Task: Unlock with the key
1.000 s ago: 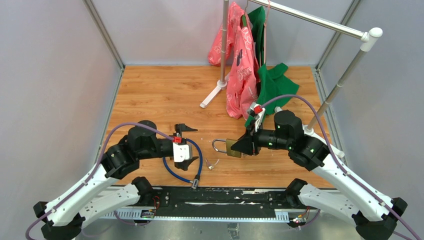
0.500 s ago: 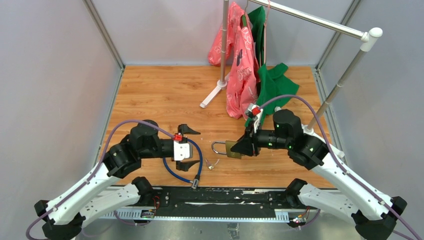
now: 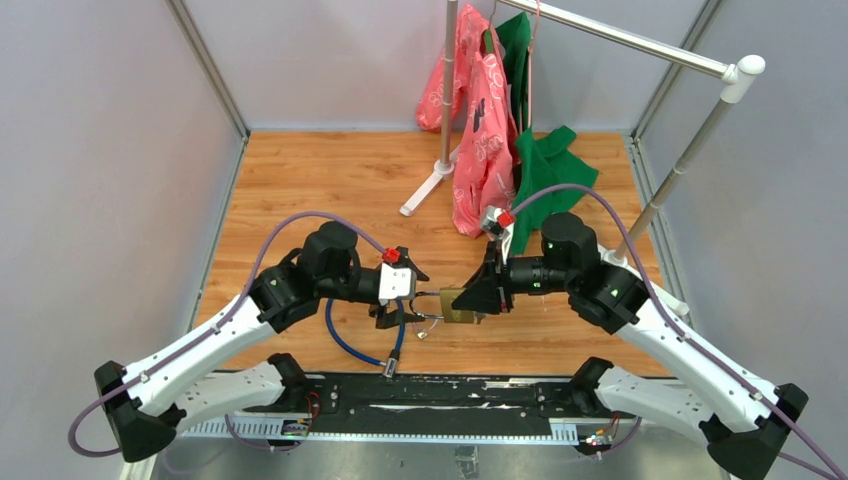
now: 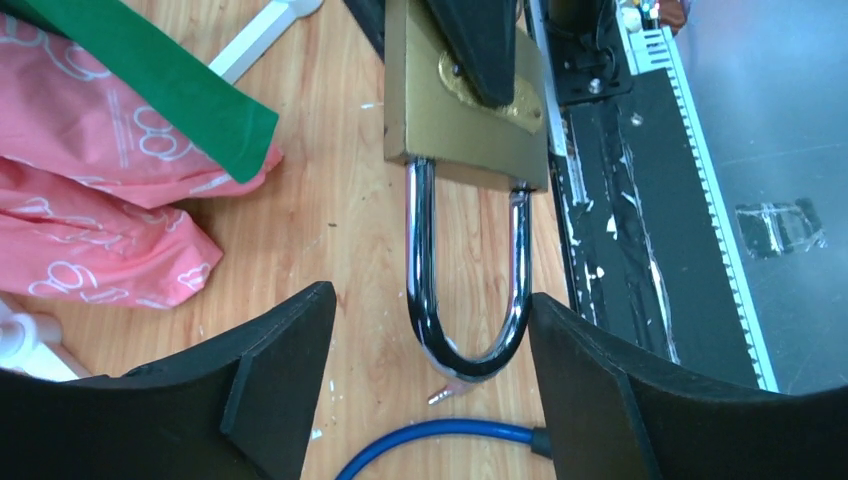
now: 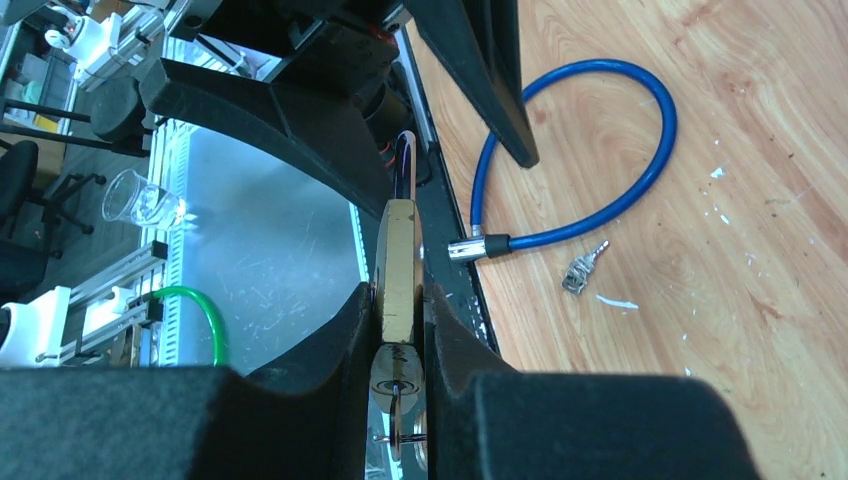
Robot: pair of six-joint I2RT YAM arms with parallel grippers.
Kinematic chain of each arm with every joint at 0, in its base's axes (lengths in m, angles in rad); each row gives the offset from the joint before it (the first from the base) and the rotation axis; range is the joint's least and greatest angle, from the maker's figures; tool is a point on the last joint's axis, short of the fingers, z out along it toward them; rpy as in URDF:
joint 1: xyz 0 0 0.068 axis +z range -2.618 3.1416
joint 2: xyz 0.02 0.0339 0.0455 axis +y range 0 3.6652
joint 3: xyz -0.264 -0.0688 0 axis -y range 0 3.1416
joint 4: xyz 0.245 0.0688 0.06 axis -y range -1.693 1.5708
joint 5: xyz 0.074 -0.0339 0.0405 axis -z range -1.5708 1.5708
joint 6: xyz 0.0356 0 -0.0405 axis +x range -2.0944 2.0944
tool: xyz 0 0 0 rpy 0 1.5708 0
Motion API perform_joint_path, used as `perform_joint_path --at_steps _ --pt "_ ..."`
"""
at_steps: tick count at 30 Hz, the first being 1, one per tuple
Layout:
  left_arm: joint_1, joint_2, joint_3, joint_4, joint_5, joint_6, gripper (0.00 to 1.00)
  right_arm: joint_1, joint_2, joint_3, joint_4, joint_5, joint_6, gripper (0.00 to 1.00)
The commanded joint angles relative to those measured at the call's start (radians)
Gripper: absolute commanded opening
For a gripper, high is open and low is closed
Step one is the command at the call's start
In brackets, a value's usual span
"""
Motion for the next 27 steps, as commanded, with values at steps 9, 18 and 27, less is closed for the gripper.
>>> perform_joint_path --at_steps 9,18,27 --pt "-0.007 -0.021 -0.063 0.139 -0.122 0.009 0.35 0.012 0.021 0.022 0.237 -0.039 0.131 0.00" --pt "-0.024 -0.092 -0.132 0.239 -0.354 0.133 0.33 0.012 0.030 -0.026 0.303 -0.007 0.317 0.00" --pt "-0.033 -0.158 -0.208 0.350 -0.524 0.236 0.34 0.026 0.028 -0.084 0.353 -0.012 0.490 0.00"
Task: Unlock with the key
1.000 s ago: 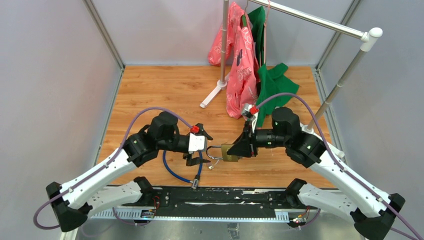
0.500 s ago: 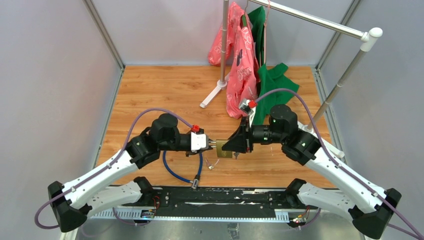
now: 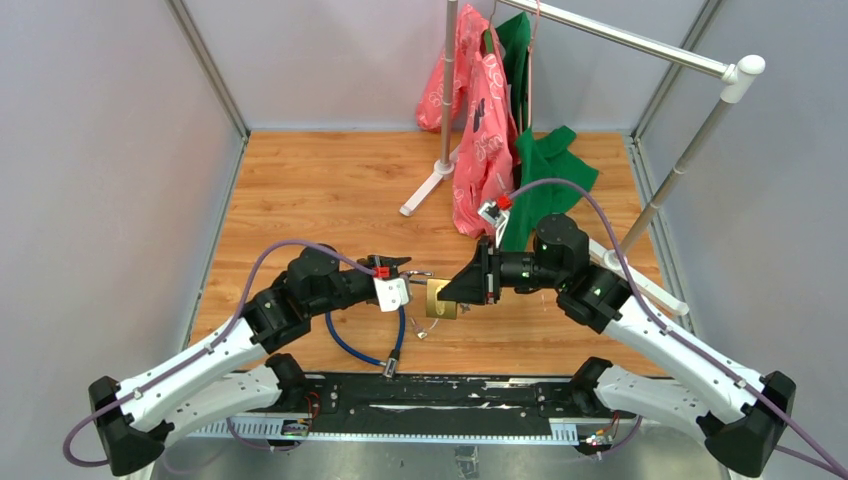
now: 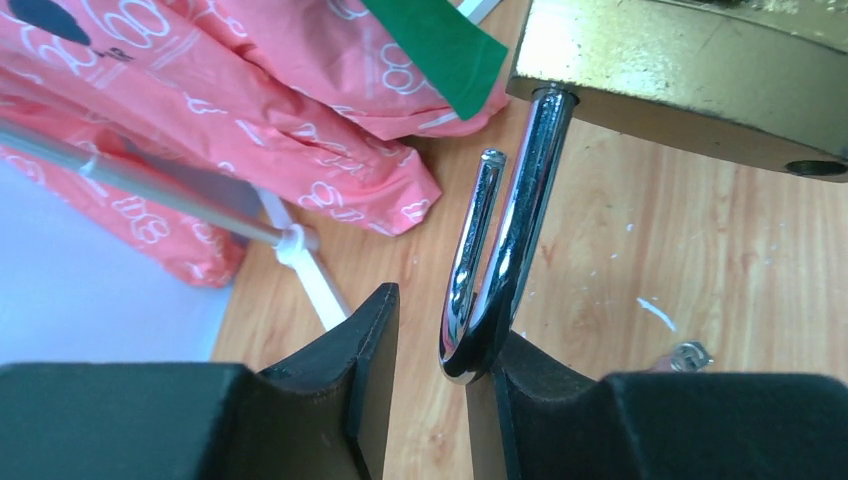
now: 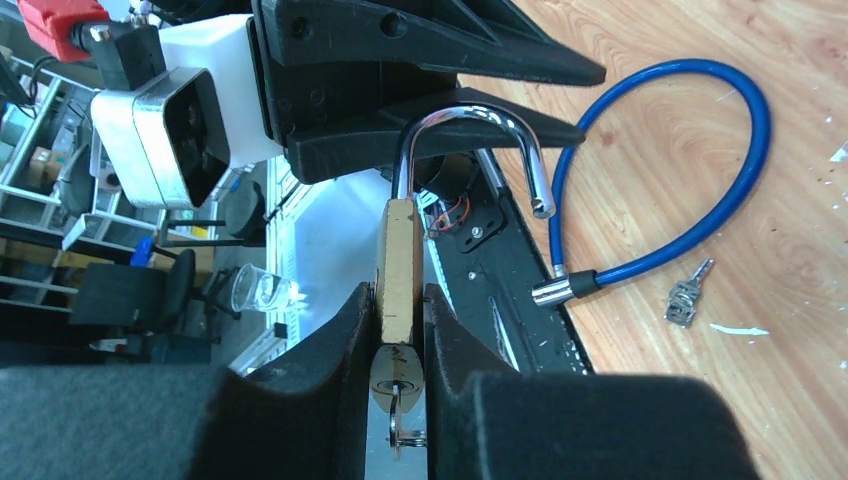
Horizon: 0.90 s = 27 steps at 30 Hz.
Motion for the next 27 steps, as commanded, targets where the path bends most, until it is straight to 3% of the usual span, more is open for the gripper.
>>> perform_joint_path --at_steps 1,12,19,27 --pt "-0.010 -0.027 -0.034 0.109 -0.143 0.080 0.34 0.022 -0.009 -0.012 0.095 -0.028 0.130 0.00" --pt "-0.012 -0.032 -0.057 0.221 -0.352 0.180 0.45 0.040 0.053 -0.026 0.009 -0.056 0.185 0.00" --pt "-0.012 -0.037 -0.066 0.227 -0.380 0.169 0.55 0.041 0.045 -0.028 -0.017 -0.047 0.183 0.00" --pt "-0.012 -0.063 -0.020 0.054 -0.352 0.092 0.70 0.039 0.032 0.011 -0.124 0.107 0.151 0.00"
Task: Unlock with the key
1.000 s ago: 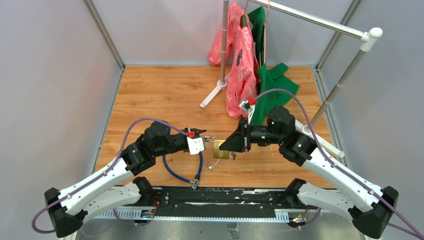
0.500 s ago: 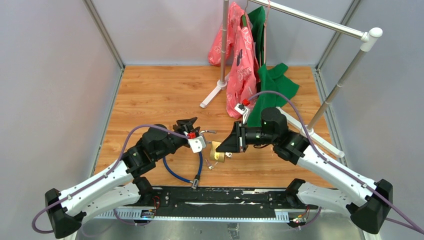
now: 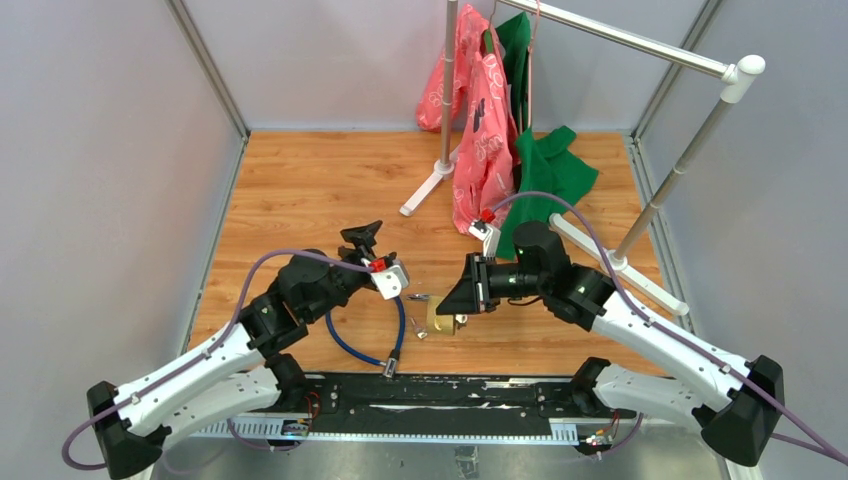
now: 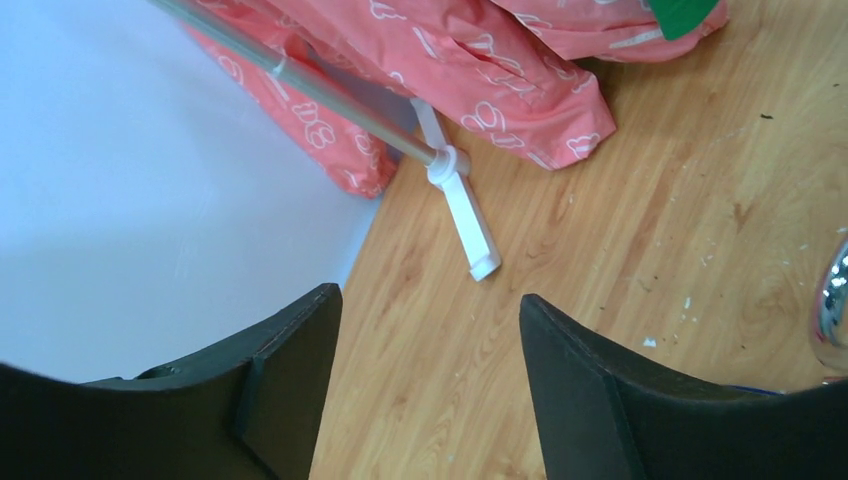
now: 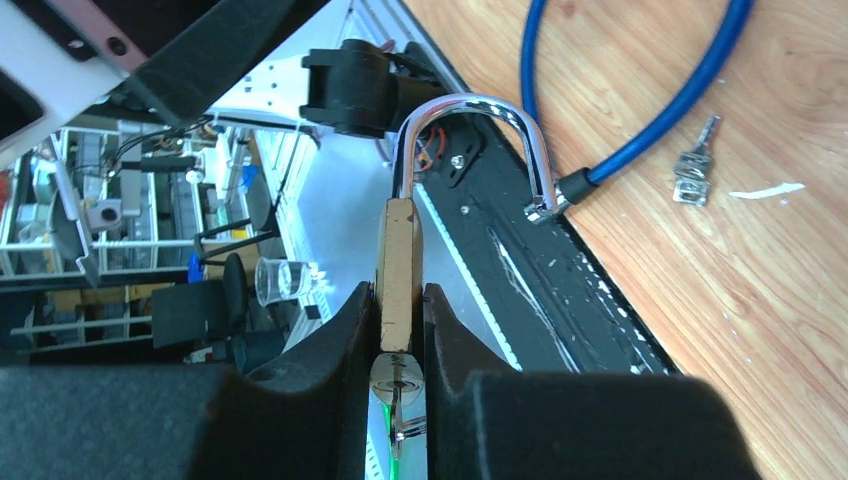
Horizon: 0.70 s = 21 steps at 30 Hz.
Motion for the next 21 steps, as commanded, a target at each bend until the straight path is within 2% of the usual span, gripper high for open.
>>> perform_joint_path --at_steps 1,13,18,19,21 --pt "-0.002 -0.023 0.042 -0.110 0.006 -0.079 0.72 0.008 -0.030 0.055 -0.017 0.085 -0.001 0.00" --pt "-0.002 -0.132 0.069 -0.334 -0.026 -0.313 0.84 -0.052 -0.014 0.060 -0.071 0.246 -0.008 0.00" --pt "-0.002 -0.167 0.073 -0.392 -0.059 -0.415 0.92 -0.098 0.021 0.063 -0.075 0.264 -0.038 0.00" --pt "-0.002 -0.171 0.077 -0.401 -0.067 -0.439 0.99 -0.110 0.032 0.065 -0.075 0.267 -0.044 0.00" --pt "-0.002 -0.172 0.090 -0.425 -0.077 -0.488 1.00 -0.130 0.056 0.073 -0.074 0.273 -0.057 0.00"
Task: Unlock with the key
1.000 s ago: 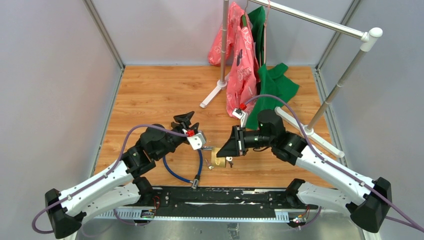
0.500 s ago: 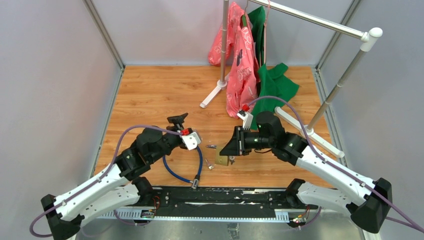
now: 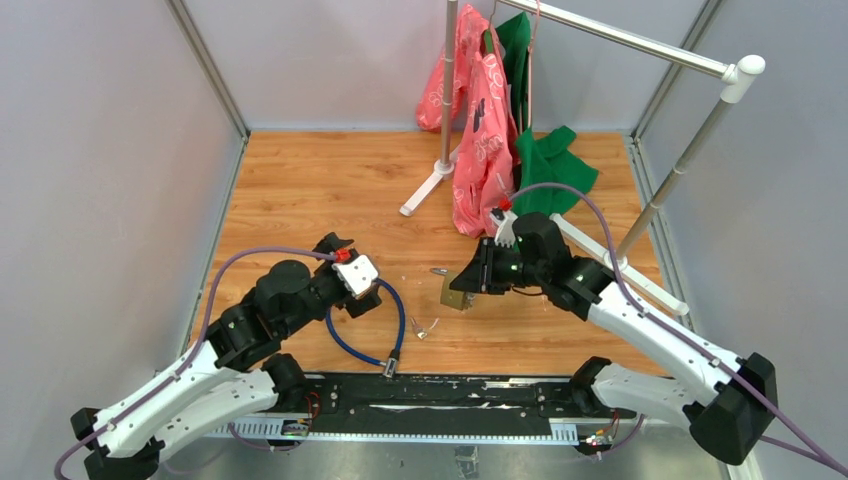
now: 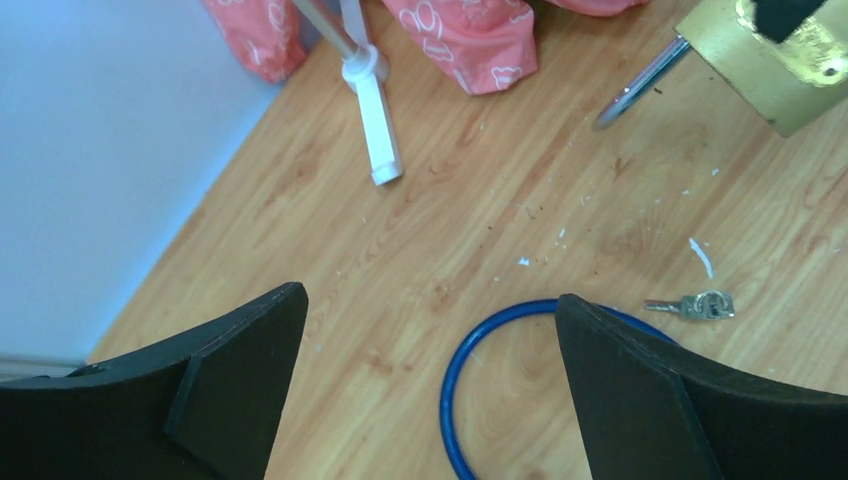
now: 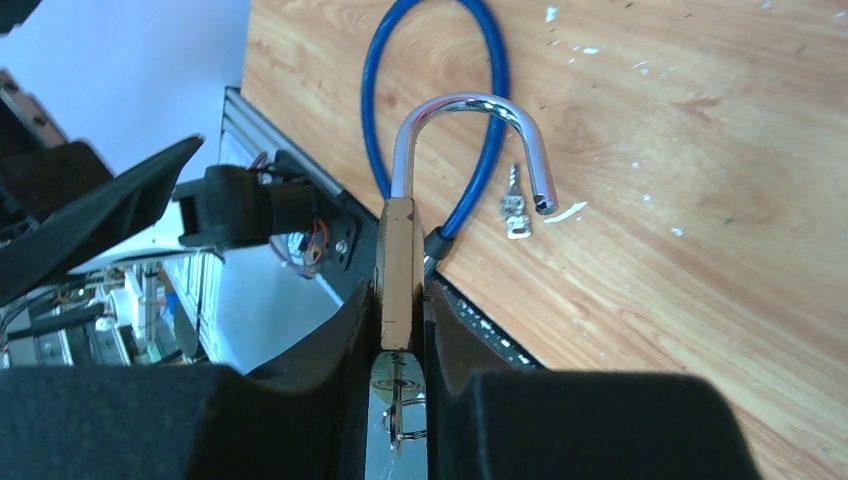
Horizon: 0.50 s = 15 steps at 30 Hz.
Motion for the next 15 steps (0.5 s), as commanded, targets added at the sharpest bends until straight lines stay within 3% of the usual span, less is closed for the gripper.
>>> perform_joint_path --at_steps 1,15 --pt "-0.001 -0.015 0.046 -0.082 -0.040 -0.148 1.00 -0.053 0.042 0.067 0.045 0.023 -0.036 0.00" --pt "-0.002 -0.027 0.014 -0.148 -0.062 -0.334 1.00 -0.084 0.336 0.188 0.156 0.113 -0.192 0.00"
